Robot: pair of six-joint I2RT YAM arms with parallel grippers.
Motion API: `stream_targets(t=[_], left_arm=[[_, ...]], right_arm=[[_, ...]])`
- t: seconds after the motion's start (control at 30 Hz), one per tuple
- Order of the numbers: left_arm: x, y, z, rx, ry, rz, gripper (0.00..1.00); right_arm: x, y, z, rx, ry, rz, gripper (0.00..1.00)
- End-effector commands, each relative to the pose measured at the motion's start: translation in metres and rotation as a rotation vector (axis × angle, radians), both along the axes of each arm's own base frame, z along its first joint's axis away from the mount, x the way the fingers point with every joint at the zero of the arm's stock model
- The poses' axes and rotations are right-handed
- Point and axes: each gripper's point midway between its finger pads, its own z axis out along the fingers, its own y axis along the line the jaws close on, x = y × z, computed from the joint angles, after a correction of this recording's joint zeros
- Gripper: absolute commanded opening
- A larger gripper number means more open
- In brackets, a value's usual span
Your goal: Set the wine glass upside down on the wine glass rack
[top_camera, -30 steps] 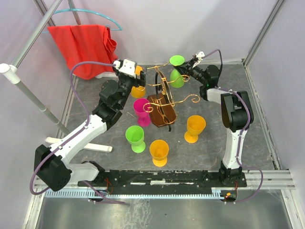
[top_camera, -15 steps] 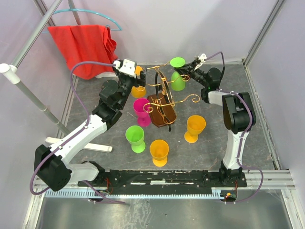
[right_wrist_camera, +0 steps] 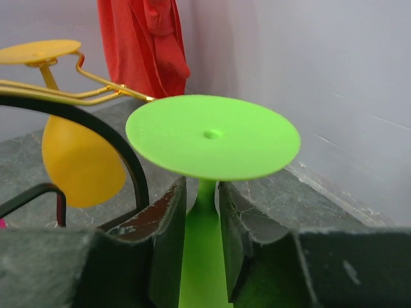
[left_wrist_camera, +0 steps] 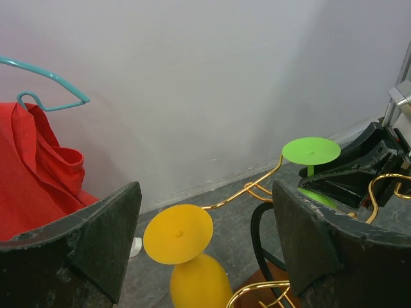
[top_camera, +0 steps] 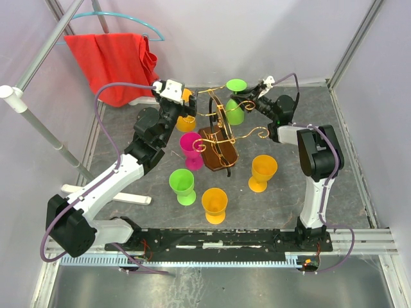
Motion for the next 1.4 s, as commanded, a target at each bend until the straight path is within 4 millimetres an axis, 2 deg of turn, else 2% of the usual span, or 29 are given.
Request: stream_targets(t=[0.0, 0.1, 0.27, 0.67, 0.77, 0.9, 1.03, 1.13, 1.23, 1.37], left_arm=[[-0.008, 0.001, 0.024, -0.051, -0.06, -0.019, 0.89], [-0.008, 0.001, 0.024, -0.052, -0.061, -0.017, 0.89], [-0.008, 0.001, 0.023, -0.051, -0.06, -0.016, 0.9], [-0.007, 0.002, 0.018, -0.051, -0.042, -0.01, 0.9], [-0.004, 0.001, 0.015, -0.037, -0.018, -0.005, 0.91], [-0.005, 0.003, 0.019, -0.046, -0.023, 0.003, 0.91], [-0.006, 0.001, 0.025, -0.054, -0.032, -0.012, 0.91], [-0.005, -0.006, 0.03, -0.05, -0.035, -0.038, 0.92], [0.0, -0.01, 0.036, -0.052, -0.033, -0.045, 0.92], [0.005, -0.003, 0.036, -0.033, 0.05, 0.01, 0.92]], right_arm=[[-0.016, -0.003, 0.034, 0.002, -0.115, -0.015, 0.38], [-0.017, -0.008, 0.031, -0.004, -0.112, -0.041, 0.51], [-0.017, -0.02, 0.032, -0.002, -0.111, -0.085, 0.59], [-0.009, -0.067, 0.023, -0.028, -0.053, -0.221, 0.63], [-0.008, -0.084, 0.025, -0.031, -0.022, -0.28, 0.63], [-0.007, -0.121, 0.031, -0.073, 0.048, -0.452, 0.62], [-0.015, -0.154, 0.034, -0.196, 0.181, -0.626, 0.62], [-0.03, -0.174, 0.036, -0.253, 0.337, -0.725, 0.63], [-0.055, -0.186, 0.037, -0.3, 0.454, -0.771, 0.63], [-0.084, -0.192, 0.062, -0.286, 0.472, -0.802, 0.65]])
